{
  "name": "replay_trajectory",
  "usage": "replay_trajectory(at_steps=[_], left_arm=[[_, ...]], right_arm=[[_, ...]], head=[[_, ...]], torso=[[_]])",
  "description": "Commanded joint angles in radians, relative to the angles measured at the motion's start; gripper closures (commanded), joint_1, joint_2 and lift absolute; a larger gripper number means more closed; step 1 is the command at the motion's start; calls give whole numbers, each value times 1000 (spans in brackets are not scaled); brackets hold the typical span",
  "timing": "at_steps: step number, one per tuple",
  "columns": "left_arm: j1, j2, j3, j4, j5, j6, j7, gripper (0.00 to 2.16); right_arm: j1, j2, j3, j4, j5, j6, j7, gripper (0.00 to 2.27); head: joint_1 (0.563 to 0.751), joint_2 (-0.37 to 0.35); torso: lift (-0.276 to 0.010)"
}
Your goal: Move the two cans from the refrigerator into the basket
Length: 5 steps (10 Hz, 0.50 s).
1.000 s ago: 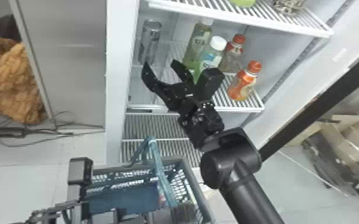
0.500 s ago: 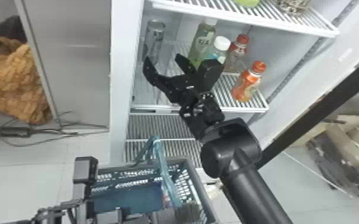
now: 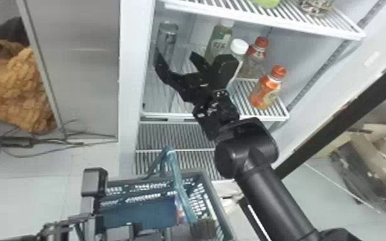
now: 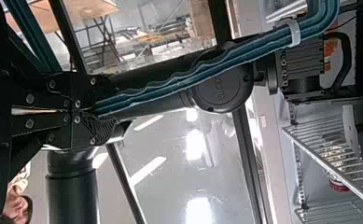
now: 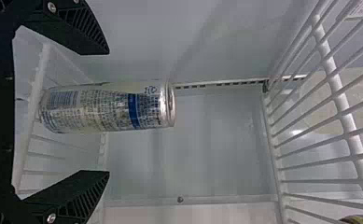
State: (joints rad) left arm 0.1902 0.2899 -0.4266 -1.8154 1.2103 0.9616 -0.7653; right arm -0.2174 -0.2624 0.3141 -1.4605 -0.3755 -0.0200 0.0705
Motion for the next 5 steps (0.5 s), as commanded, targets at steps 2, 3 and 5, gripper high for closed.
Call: replay_trajectory(at_steps=[2,3,5], left_arm=[[-6,0,-6,0,0,-2,0,1187],[-9,0,-8,3,4,-2,0,1187],[-11,0,-10,5,4,-2,0,1187]], right_arm=[[-38,-1,29,41,-5,-17,-12,79],[-58,-1,39,60,-9,-22,-15,78],[-80,-1,51,80,-9,-22,-23,76]], head=[[695,-301],[695,-298],[695,-293]], torso=[[-276],[-276],[-276]])
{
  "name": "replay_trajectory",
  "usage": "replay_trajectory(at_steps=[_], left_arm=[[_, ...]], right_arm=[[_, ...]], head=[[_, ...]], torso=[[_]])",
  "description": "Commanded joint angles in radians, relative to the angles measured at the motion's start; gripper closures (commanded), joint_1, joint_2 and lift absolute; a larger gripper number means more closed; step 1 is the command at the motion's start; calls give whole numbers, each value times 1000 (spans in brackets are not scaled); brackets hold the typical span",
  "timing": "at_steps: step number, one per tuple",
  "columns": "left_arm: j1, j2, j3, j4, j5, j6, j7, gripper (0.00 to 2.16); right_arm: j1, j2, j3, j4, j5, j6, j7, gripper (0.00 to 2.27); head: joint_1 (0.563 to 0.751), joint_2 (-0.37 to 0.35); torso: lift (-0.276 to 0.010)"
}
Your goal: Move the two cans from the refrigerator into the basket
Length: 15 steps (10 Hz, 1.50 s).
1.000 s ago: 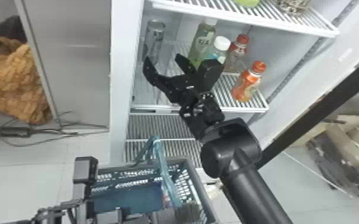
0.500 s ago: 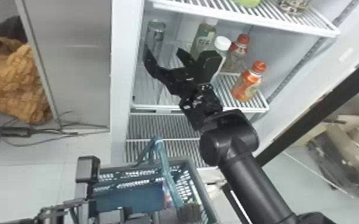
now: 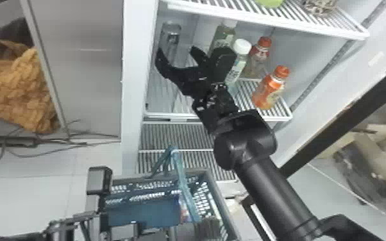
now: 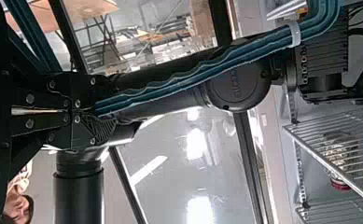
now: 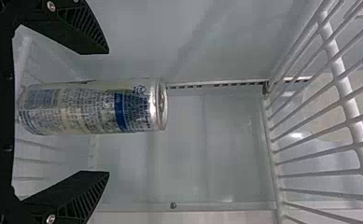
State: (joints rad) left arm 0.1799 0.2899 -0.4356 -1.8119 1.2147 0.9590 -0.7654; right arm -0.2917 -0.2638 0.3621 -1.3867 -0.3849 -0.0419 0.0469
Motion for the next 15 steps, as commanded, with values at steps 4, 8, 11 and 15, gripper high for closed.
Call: replay_trajectory(at_steps=[4,8,11,15], left_arm=[[-8,0,-5,4,8,-2,1,1185],[-18,3,-9,7,8,-4,1,1185],[-25,5,-15,12,12,-4,1,1185],[-23,6,-15,14,16,-7,1,1185]], right_arm=[[-59,0,67,58,-30,-5,-10,76],[-99,3,95,92,-30,-15,-33,94],[-126,3,121,119,-46,-5,-42,581],[-126,2,134,119,-46,-7,-58,888]], head=[[695,-275],[695,-262],[695,-255],[695,-246]], torso=[[-276],[-276],[-276],[-276]])
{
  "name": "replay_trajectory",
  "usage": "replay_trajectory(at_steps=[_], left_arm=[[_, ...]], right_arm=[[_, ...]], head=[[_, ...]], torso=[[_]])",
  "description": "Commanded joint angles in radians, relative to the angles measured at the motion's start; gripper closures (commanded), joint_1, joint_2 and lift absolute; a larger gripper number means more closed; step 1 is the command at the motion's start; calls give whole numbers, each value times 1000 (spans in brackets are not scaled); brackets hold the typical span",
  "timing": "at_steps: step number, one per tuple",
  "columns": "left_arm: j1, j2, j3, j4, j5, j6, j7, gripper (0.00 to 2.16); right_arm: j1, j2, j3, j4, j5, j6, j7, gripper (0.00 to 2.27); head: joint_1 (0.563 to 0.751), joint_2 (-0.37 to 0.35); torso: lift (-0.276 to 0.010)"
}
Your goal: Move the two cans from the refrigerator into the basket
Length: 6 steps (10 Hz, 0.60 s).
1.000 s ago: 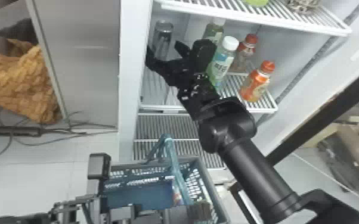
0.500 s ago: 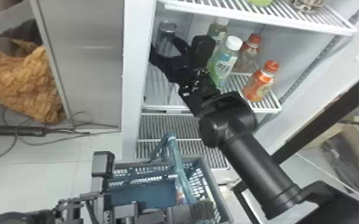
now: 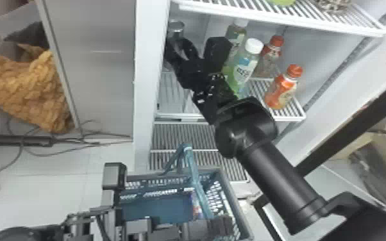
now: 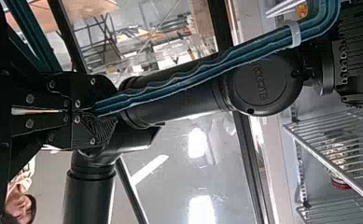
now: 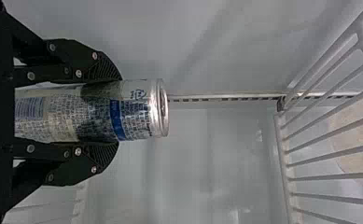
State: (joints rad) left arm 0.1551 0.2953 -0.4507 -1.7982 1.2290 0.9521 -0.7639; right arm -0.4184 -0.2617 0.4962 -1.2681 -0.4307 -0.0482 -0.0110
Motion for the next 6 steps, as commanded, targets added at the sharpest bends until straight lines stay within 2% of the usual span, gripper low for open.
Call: replay_trajectory(at_steps=[1,6], left_arm=[[2,1,0,0,1,-2,0,1185],[12,2,6,0,5,-2,0,1185]], right_arm=[[4,-2,-2,0,0,-3,-1,888],[53,-10,-18,-51,30,-67,-3,889]], head=[[695,-245],[695,-251]], torso=[[-276],[-276]])
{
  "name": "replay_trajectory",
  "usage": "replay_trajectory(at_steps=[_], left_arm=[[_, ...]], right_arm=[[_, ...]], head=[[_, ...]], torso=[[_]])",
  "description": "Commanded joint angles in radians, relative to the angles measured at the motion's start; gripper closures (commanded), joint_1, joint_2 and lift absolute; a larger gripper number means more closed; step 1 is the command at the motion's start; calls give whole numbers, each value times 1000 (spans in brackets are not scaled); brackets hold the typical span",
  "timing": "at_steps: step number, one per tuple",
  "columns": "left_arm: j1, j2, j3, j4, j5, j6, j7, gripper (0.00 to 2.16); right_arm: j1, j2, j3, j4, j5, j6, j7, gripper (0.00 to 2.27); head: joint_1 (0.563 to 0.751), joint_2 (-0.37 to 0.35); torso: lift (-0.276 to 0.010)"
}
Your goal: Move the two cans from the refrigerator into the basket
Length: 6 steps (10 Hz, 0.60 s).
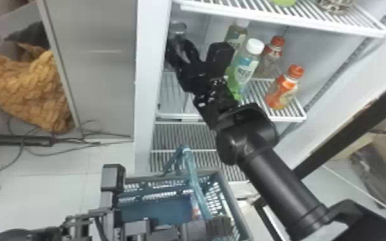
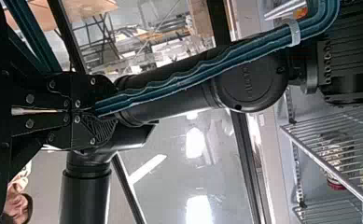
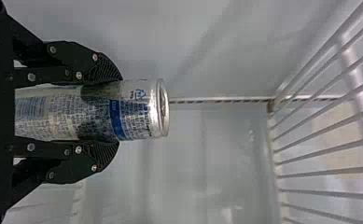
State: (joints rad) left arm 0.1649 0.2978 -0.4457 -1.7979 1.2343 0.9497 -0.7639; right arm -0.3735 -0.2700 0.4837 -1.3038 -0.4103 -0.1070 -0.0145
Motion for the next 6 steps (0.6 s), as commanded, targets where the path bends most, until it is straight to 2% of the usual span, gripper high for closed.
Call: replay_trajectory(at_steps=[1,3,6], left_arm=[[2,0,3,0,0,0,0,1185],[7,0,5,-2,0,0,-2,1185],[14,-2,9,0,0,-2,-2,1185]], right_arm=[[25,-6,-23,-45,25,-13,1,889],[54,-11,-55,-96,41,-13,1,889],[153,-23,-123,-249,57,58,2,889]], head=[[695,-251],[695,-258],[695,-277]], torso=[[-276],[-276],[-276]])
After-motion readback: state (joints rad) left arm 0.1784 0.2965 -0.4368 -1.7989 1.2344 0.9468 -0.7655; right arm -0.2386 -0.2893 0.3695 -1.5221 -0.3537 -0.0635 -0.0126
